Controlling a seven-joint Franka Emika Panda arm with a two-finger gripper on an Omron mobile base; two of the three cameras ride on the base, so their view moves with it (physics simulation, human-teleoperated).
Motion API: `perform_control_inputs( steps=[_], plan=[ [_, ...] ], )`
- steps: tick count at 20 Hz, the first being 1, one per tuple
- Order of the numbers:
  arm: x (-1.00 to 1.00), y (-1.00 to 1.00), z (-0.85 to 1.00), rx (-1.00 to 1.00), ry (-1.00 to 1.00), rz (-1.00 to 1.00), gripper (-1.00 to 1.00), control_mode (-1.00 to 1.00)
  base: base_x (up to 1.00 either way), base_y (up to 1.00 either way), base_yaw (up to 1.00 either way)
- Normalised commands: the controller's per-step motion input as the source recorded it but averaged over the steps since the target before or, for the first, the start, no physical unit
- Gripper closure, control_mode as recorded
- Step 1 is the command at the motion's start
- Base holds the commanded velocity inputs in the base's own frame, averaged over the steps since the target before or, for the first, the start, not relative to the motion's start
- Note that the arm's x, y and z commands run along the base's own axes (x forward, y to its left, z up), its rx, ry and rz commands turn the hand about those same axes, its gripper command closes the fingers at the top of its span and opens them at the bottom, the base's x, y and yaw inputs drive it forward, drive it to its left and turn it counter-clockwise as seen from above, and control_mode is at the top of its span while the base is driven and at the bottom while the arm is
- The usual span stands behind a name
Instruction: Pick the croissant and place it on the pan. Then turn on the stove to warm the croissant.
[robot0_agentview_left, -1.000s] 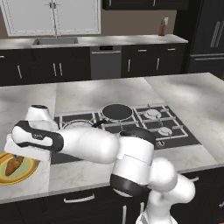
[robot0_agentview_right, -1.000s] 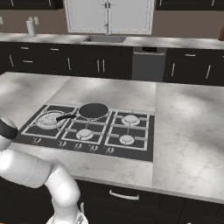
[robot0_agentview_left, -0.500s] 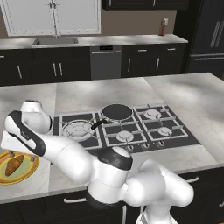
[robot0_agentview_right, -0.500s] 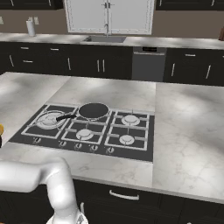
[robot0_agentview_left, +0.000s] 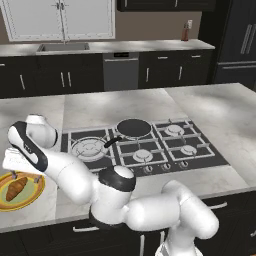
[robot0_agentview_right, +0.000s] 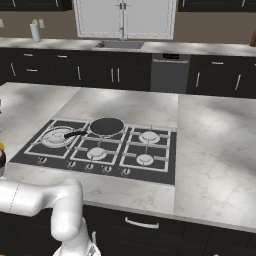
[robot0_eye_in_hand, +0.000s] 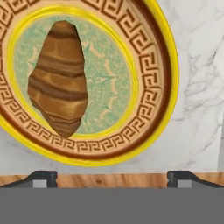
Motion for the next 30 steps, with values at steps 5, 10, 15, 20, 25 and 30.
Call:
perform_control_inputs(
  steps=[5, 10, 15, 20, 25, 30],
  plan=[
    [0.12, 0.29, -0.24, -0.10, 0.11, 0.00, -1.00, -1.00, 0.00, 0.00, 0.00],
    [0.16, 0.32, -0.17, -0.11, 0.09, -0.01, -1.00, -1.00, 0.00, 0.00, 0.00],
    [0.16, 0.25, -0.09, -0.11, 0.04, -0.01, -1.00, -1.00, 0.00, 0.00, 0.00],
    [0.18, 0.23, -0.06, -0.11, 0.01, 0.00, -1.00, -1.00, 0.00, 0.00, 0.00],
    [0.19, 0.25, -0.08, -0.12, 0.00, 0.00, -1.00, -1.00, 0.00, 0.00, 0.00],
    [0.10, 0.21, -0.10, -0.13, 0.00, 0.00, -1.00, -1.00, 0.00, 0.00, 0.00]
  ],
)
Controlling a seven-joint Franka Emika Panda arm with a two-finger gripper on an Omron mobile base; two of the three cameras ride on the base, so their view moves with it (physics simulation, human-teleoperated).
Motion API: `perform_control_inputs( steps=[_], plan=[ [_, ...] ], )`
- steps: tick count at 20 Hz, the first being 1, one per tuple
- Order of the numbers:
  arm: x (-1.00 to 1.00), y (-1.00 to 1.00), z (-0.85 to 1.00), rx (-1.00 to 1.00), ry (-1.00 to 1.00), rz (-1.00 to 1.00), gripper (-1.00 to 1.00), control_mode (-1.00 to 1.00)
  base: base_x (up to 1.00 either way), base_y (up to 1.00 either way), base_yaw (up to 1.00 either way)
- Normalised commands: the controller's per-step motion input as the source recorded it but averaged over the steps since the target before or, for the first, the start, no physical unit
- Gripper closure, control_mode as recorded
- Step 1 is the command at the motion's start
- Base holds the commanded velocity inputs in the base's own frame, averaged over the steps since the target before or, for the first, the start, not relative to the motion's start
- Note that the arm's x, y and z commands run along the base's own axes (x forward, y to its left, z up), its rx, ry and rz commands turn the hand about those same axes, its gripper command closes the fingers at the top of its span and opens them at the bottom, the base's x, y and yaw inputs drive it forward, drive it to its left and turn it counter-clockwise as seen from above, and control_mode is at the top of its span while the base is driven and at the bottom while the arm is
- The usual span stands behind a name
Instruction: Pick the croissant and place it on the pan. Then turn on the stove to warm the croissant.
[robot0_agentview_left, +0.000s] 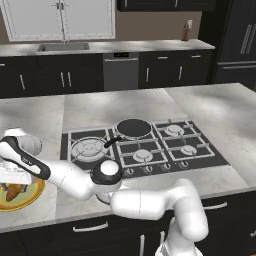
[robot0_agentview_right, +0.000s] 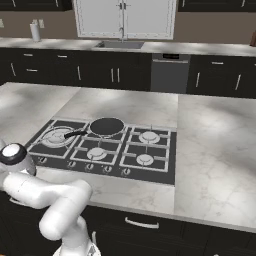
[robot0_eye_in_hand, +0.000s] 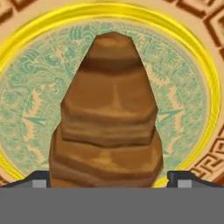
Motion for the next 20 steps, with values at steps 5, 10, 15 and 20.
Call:
perform_control_inputs(
  steps=[5, 10, 15, 20],
  plan=[
    [0.00, 0.16, -0.25, -0.18, 0.00, 0.00, 1.00, -1.00, 0.00, 0.00, 0.00],
    [0.00, 0.08, -0.31, -0.22, -0.02, 0.00, 1.00, -1.00, 0.00, 0.00, 0.00],
    [0.00, 0.00, -0.10, -0.16, -0.11, 0.00, 1.00, -1.00, 0.00, 0.00, 0.00],
    [-0.05, -0.01, 0.35, -0.10, -0.21, 0.00, 1.00, -1.00, 0.00, 0.00, 0.00]
  ],
)
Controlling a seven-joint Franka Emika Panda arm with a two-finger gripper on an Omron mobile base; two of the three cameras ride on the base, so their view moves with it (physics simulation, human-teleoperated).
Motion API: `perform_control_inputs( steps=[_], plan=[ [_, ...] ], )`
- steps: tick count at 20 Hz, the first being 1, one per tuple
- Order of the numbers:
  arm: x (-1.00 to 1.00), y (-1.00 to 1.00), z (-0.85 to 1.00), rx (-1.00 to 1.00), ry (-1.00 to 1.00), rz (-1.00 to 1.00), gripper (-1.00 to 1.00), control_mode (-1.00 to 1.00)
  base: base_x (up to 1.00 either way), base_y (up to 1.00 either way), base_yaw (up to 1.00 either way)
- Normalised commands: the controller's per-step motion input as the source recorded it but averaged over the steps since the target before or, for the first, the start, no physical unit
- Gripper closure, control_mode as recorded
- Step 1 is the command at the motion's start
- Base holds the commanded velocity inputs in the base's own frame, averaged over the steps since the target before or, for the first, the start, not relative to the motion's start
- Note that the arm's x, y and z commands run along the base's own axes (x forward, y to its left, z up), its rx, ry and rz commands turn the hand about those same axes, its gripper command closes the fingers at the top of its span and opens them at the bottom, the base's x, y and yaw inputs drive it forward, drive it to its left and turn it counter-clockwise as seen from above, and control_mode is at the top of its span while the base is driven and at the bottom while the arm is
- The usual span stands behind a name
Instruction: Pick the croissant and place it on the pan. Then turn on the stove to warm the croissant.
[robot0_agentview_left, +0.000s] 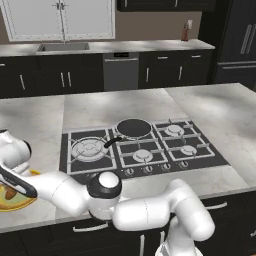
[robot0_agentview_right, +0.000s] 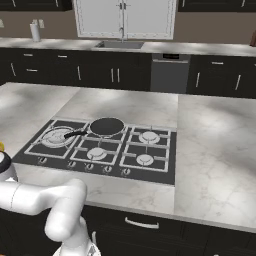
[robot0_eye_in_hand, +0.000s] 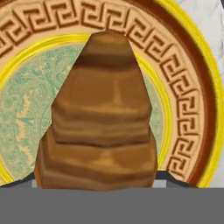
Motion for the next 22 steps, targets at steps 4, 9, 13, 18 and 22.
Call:
perform_control_inputs(
  steps=[4, 9, 13, 18, 22],
  plan=[
    [-0.04, -0.23, 0.73, -0.01, -0.24, 0.00, 1.00, -1.00, 0.00, 0.00, 0.00],
    [-0.18, -0.56, 0.58, 0.00, -0.23, 0.00, 1.00, -1.00, 0.00, 0.00, 0.00],
    [-0.40, -0.94, 0.27, 0.00, -0.35, 0.00, 1.00, -1.00, 0.00, 0.00, 0.00],
    [-0.38, -1.00, 0.16, 0.00, -0.34, 0.00, 1.00, -1.00, 0.00, 0.00, 0.00],
    [-0.23, -1.00, 0.29, 0.01, -0.27, 0.00, 1.00, -1.00, 0.00, 0.00, 0.00]
  ],
)
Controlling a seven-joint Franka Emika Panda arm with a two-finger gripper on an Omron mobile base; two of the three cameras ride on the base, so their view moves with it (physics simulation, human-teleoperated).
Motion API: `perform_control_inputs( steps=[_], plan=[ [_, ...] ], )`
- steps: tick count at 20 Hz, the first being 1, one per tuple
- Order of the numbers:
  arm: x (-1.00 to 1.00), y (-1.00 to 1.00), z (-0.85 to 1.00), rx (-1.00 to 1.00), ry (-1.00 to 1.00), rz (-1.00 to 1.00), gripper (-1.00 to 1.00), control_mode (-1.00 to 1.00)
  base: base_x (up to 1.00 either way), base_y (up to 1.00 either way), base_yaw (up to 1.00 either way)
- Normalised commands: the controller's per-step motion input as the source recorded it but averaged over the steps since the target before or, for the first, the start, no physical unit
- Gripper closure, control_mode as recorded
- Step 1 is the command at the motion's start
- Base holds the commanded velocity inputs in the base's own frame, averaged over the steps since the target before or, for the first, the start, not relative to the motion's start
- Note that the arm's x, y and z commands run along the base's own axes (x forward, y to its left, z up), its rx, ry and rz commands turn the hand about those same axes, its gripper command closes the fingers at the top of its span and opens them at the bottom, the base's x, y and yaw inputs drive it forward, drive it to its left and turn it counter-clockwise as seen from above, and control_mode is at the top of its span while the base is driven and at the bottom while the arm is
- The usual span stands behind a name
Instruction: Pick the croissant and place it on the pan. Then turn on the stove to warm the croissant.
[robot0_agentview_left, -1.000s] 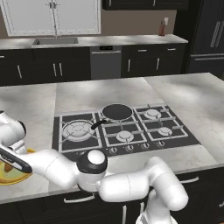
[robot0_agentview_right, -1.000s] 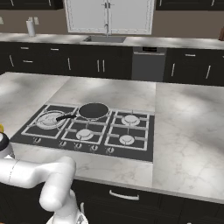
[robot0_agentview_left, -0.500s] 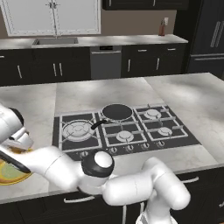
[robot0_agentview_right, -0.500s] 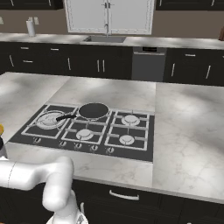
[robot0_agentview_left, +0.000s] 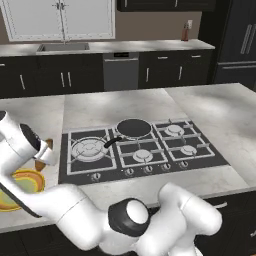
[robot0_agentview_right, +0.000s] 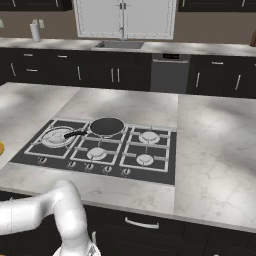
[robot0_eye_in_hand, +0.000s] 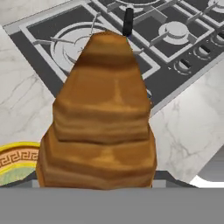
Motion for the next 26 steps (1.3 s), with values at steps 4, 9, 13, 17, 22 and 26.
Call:
perform_control_inputs(
  steps=[4, 9, 13, 17, 22, 26],
  plan=[
    [-0.13, -1.00, 0.26, 0.03, -0.26, 0.00, 1.00, -1.00, 0.00, 0.00, 0.00],
    [0.00, -0.85, 0.24, 0.10, -0.19, 0.00, 1.00, -1.00, 0.00, 0.00, 0.00],
    [0.00, -0.85, 0.31, 0.23, -0.07, 0.00, 1.00, -1.00, 0.00, 0.00, 0.00],
    [0.00, -0.79, 0.15, 0.26, 0.00, 0.00, 1.00, -1.00, 0.00, 0.00, 0.00],
    [0.09, -0.78, 0.03, 0.29, 0.03, -0.05, 1.00, -1.00, 0.00, 0.00, 0.00],
    [0.32, -0.39, 0.00, 0.17, 0.09, -0.11, 1.00, -1.00, 0.00, 0.00, 0.00]
  ],
)
